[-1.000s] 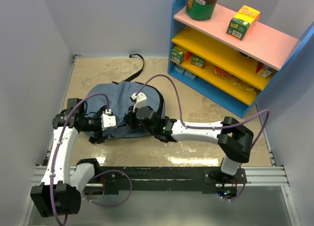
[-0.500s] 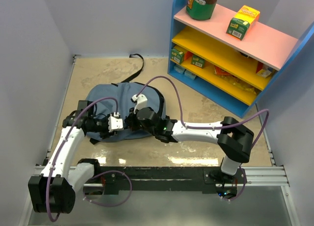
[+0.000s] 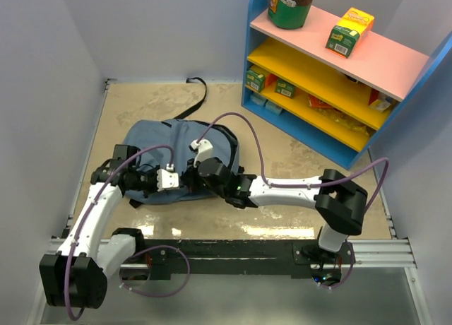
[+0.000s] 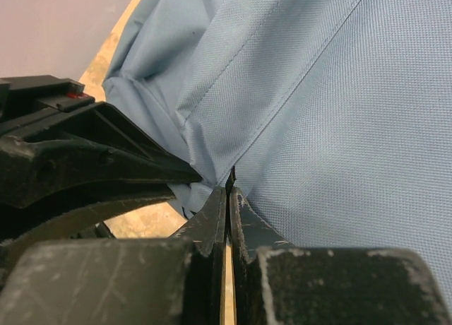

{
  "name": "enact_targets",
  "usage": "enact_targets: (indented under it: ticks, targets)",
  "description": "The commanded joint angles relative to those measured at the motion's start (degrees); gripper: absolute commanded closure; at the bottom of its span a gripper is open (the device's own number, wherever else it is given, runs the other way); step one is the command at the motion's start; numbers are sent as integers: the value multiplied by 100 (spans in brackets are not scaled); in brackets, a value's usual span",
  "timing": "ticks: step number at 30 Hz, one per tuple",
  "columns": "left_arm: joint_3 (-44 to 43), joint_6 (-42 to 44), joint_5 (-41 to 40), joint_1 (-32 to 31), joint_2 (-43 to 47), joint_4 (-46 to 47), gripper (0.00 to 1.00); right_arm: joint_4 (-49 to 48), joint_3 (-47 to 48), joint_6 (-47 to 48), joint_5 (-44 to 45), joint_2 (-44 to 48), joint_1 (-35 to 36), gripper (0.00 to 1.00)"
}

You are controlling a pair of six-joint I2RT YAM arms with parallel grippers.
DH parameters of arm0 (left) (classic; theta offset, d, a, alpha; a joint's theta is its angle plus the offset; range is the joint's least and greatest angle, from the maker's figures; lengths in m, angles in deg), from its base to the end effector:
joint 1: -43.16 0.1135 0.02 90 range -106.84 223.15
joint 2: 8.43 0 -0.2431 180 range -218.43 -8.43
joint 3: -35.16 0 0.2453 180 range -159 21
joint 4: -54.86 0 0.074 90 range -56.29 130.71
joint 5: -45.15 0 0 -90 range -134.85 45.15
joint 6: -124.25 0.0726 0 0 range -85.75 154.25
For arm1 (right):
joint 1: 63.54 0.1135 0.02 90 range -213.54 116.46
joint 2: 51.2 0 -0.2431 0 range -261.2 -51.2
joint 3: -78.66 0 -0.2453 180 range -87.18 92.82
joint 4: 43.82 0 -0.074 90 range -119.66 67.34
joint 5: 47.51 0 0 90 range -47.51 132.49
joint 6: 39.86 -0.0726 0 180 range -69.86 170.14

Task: Pack the student bag
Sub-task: Zip the student bag at the center of the board.

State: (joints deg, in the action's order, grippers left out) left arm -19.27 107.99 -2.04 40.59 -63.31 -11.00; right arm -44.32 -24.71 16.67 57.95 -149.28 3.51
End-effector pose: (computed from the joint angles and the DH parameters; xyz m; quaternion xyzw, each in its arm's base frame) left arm 0.1742 -0.0572 0.1939 0.6218 0.6702 -0.1793 0.3633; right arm 0.1804 0.3764 0.2130 -0.1628 0.8036 0.3610 0.4443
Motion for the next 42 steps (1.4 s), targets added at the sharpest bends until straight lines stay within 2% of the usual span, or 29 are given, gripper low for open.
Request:
enact_targets:
  ticks: [1, 9, 17, 23, 28, 29, 31, 34, 35, 38, 42]
  targets:
    - [-77, 448, -676, 2, 108, -367, 100, 94, -306, -63, 457, 719, -95, 100]
    - [-60, 835, -1432, 2, 363, -780, 100, 481, -1131, -89, 730, 1510, -420, 100]
    - [-25, 1099, -1688, 2, 618, -1034, 100, 709, -1800, -1, 827, 2188, -894, 100]
    - [-42, 1196, -1767, 2, 732, -1140, 100, 745, -1801, 323, 748, 2312, -1421, 100]
    - [-33, 1073, -1864, 2, 803, -1062, 100, 1035, -1493, 675, 819, 2074, -1501, 100]
    - [-129, 1012, -1820, 2, 811, -1018, 94, 974, -1484, 676, 809, 2091, -1501, 100]
    - [-383, 705, -1522, 2, 794, -1017, 88, 903, -1458, 667, 617, 2100, -1493, 100]
    - [-1200, 388, -785, 2, 645, -1385, 72, 789, -1519, 579, 484, 2065, -1466, 100]
    - [-1611, 396, -583, 2, 601, -1734, 62, 771, -1580, 561, 466, 2074, -1432, 100]
    - [-2053, 405, 42, 2, 513, -2132, 48, 684, -1712, 509, 475, 2153, -1300, 100]
    - [-1836, 501, 420, 2, 495, -2073, 37, 482, -1844, 430, 466, 2311, -1054, 100]
